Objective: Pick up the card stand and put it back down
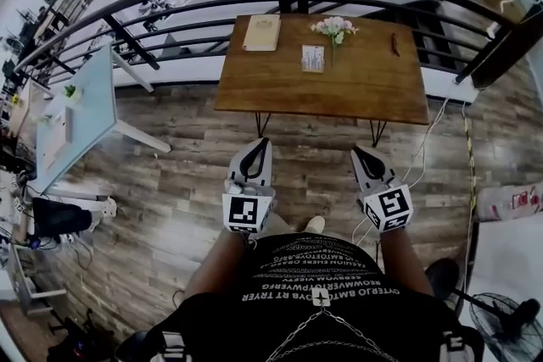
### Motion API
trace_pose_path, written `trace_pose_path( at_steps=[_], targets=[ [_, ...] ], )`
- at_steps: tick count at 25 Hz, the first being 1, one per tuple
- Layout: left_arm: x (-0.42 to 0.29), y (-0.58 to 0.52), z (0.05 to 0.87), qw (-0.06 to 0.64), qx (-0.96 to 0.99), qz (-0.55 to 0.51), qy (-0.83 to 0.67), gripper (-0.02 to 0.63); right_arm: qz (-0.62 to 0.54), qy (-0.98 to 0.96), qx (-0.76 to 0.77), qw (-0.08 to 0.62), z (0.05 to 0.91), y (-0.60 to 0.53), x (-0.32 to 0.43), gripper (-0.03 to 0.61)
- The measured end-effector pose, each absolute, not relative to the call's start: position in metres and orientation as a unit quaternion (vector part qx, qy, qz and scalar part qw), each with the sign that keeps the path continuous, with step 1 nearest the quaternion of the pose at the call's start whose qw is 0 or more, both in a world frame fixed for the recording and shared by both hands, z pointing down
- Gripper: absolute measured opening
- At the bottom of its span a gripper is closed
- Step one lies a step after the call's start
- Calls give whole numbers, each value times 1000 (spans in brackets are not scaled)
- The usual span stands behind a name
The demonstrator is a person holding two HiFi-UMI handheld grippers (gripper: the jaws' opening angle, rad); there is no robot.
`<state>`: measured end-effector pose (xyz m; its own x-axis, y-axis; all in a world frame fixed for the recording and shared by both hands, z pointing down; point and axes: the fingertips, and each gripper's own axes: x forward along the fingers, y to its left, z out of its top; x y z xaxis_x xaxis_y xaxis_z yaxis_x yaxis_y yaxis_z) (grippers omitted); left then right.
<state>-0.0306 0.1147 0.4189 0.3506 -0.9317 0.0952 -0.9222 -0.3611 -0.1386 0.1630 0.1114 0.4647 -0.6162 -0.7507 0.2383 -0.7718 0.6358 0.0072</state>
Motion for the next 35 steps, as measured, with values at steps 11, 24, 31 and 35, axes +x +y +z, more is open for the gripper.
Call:
trace_pose_path(
  at_steps=[11, 24, 31, 35],
  targets=[
    [-29, 96, 413, 23, -815, -69, 575, 18, 47, -891, 437, 114, 462, 99, 182, 15],
    [-50, 49, 441, 4, -824, -97, 558, 18, 63, -893, 426, 127, 479, 50, 148, 17],
    [-53, 6, 456, -19, -842, -102, 530, 18, 84, -887, 433, 135, 491, 10, 133, 18],
    [-54, -21, 459, -29, -850, -97, 517, 21, 93, -883, 439, 136, 494, -12, 124, 18]
  ],
)
